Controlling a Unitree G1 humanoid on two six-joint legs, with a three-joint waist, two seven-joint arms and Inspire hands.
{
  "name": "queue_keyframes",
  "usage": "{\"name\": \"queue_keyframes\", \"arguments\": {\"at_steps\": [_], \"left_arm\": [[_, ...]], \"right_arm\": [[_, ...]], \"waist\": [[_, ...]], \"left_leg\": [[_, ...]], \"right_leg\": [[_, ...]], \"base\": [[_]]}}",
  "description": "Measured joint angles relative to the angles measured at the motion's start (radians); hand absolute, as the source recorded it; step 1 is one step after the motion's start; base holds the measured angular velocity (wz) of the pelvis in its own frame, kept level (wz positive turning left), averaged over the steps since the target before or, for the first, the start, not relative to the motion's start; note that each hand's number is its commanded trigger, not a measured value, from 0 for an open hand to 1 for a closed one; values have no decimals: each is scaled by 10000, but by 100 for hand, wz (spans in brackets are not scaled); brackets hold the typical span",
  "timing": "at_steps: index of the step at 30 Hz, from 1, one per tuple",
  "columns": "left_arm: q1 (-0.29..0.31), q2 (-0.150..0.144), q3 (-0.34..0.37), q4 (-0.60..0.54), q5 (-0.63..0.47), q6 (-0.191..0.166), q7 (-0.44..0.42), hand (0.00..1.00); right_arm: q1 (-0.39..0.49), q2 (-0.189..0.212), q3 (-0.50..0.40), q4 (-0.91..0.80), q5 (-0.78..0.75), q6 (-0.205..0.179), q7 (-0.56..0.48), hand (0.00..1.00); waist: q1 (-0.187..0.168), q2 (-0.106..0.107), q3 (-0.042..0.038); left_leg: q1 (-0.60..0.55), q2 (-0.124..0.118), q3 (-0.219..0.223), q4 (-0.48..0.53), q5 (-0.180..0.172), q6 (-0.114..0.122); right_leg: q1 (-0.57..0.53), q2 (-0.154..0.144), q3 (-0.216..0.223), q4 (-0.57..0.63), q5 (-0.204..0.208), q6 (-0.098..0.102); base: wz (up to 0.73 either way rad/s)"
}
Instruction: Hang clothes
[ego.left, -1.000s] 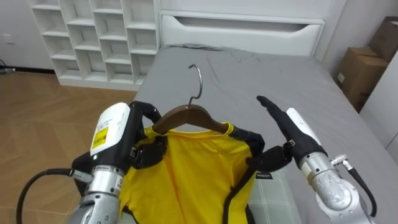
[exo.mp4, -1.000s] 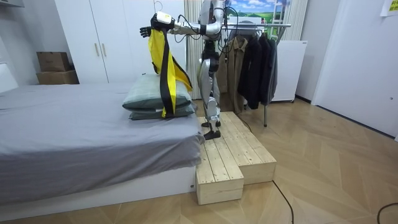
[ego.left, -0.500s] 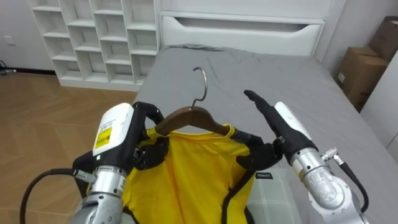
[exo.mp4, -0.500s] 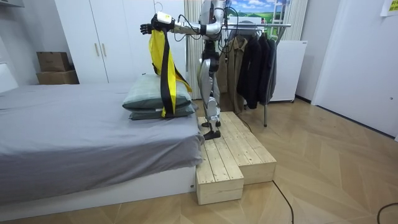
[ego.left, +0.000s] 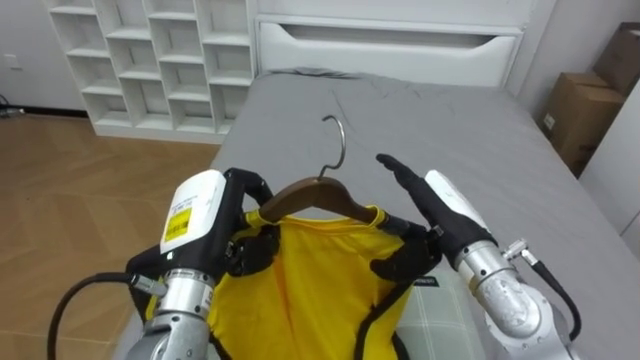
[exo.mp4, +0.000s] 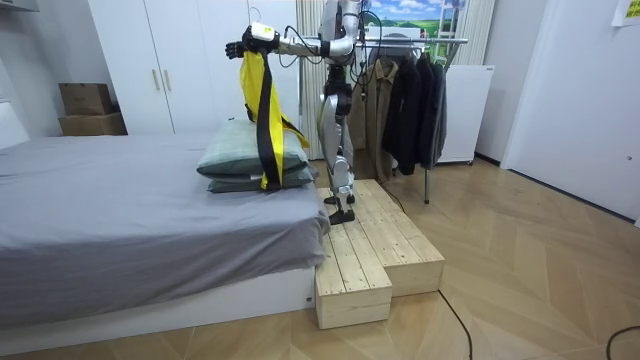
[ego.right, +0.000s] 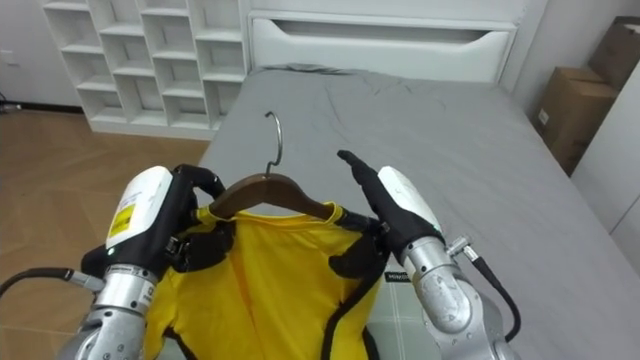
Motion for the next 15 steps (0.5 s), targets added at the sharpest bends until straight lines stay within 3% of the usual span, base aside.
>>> {"name": "queue_keyframes", "arguments": {"at_steps": [9,15], "left_arm": [[0,-104,-66,-1,-8,-21,-119,100],[-3,-68,-238,-1,102,-29,-119,100]], "right_arm": [[-3,88,543,163,73,-5,33,0],[-6,97,660,552,10,-7,212,0]], "waist": [[53,-132,81],[300,-233,148]], "left_leg": [[9,83,23,-10,-1,-1],[-38,102,16,-7,-4,-7]], "right_leg": [[-19,17,81,-5,0,0],[-58,43,85,-5,1,-1]], "base": [[0],[0]]}}
